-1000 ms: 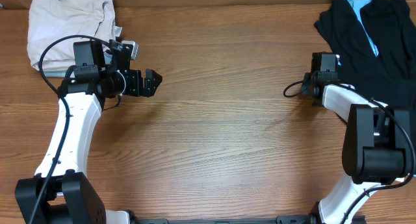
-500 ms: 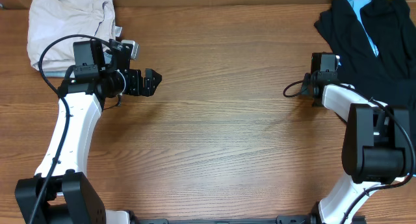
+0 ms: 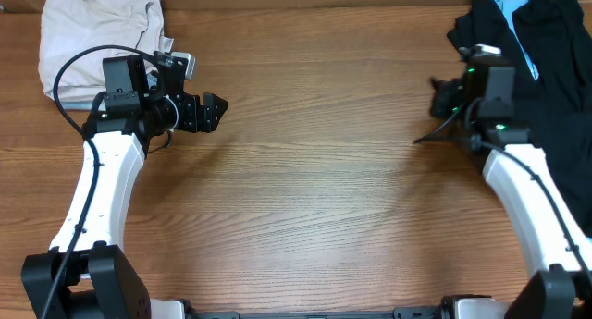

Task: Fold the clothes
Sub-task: 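Raise both arms and move the right gripper toward the black shirt, then grasp the black shirt with the right gripper and drag it left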

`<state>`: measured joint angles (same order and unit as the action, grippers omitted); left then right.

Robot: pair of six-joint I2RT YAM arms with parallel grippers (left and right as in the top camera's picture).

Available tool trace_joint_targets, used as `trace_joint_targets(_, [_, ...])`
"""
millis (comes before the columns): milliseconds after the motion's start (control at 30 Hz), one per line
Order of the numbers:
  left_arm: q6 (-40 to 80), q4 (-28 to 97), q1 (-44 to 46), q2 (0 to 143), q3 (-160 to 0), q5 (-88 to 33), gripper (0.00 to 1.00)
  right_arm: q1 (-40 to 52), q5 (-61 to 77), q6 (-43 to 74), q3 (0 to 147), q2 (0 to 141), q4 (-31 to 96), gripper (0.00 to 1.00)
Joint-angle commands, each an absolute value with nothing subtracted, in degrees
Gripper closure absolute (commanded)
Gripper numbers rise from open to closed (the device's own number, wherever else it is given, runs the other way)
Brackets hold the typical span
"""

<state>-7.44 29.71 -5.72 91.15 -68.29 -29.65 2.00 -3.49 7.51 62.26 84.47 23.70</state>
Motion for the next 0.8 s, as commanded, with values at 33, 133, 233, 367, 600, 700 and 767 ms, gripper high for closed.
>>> trace_joint_targets(33, [-7.25,28.88,-5.98,91.29,-69.30,-29.43,0.11,12.49,1.96,7.97,62.78,81.36,26.72,0.96])
trace_joint_targets(133, [-7.25,28.34,-5.98,91.29,-69.30,-29.39,0.11,20.32,5.50,9.34,63.02,81.10,29.21,0.96])
trace_joint_targets(233, [-7.22,27.77,-5.98,91.29,-69.30,-28.25,0.10,27.75,7.86,10.74,64.20,81.10,32.10,0.96])
trace_joint_targets(367, [-6.74,26.68,-5.98,91.29,-69.30,-23.18,0.06,39.00,10.74,14.48,66.32,81.12,33.52,0.96])
trace_joint_targets(600, [-5.28,25.02,-6.09,91.29,-69.30,-19.00,0.00,53.63,12.01,18.68,66.41,81.12,29.08,0.96])
trace_joint_targets(700, [-5.28,24.99,-6.11,91.29,-69.30,-18.85,0.00,55.55,15.42,19.57,66.41,81.12,29.43,0.96])
trace_joint_targets(767, [-5.28,24.95,-6.11,91.29,-69.30,-18.85,0.00,56.25,18.92,19.62,66.41,81.12,30.17,0.96])
